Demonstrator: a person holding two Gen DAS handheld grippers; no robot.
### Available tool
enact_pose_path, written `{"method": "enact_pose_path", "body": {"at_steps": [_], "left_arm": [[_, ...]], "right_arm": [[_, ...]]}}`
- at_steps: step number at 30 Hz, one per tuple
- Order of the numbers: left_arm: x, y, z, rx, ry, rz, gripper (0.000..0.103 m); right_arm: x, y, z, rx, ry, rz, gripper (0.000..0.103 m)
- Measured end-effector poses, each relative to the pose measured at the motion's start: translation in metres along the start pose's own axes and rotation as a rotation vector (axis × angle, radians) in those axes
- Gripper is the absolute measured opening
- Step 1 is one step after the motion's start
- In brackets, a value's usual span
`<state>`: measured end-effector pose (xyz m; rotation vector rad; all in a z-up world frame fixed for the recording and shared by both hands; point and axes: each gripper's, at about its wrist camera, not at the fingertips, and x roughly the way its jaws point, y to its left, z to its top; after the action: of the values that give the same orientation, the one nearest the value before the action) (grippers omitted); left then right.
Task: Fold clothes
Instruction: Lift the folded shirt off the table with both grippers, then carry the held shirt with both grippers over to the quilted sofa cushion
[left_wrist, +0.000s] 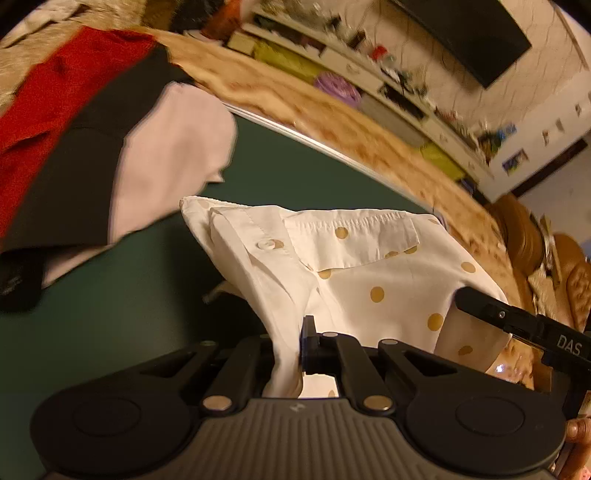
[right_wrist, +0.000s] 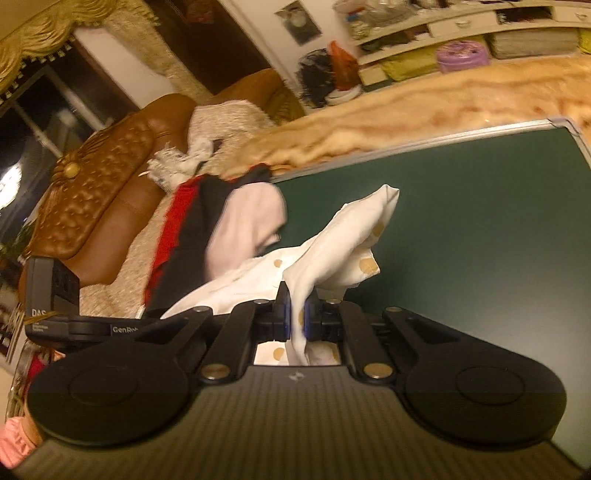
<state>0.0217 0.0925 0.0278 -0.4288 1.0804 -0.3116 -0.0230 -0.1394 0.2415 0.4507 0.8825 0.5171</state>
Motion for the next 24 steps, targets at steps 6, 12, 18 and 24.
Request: {"method": "enact_pose_path", "body": {"at_steps": [6, 12, 18, 24], "left_arm": [[-0.091, 0.047, -0.045, -0.092, -0.113, 0.042, 0.002], [-0.2, 0.105, -0.115, -0.202, -0.234, 0.131, 0.002], [-0.317, 0.173, -0.222, -0.354, -0.359, 0.236, 0.002], [-0.425, 0.247, -0.346, -0.511, -0.457, 0.344, 0.002]], "right_arm": [[-0.001, 0.075, -0.007, -0.12, 0.054, 0.072, 0.009], [0.002, 0.175, -0.043, -0.234, 0.134, 0.202, 0.009], [0.011, 0.299, -0.113, -0.357, 0.257, 0.357, 0.009], [0.021, 0.424, -0.216, -0.479, 0.417, 0.492, 0.009]]}}
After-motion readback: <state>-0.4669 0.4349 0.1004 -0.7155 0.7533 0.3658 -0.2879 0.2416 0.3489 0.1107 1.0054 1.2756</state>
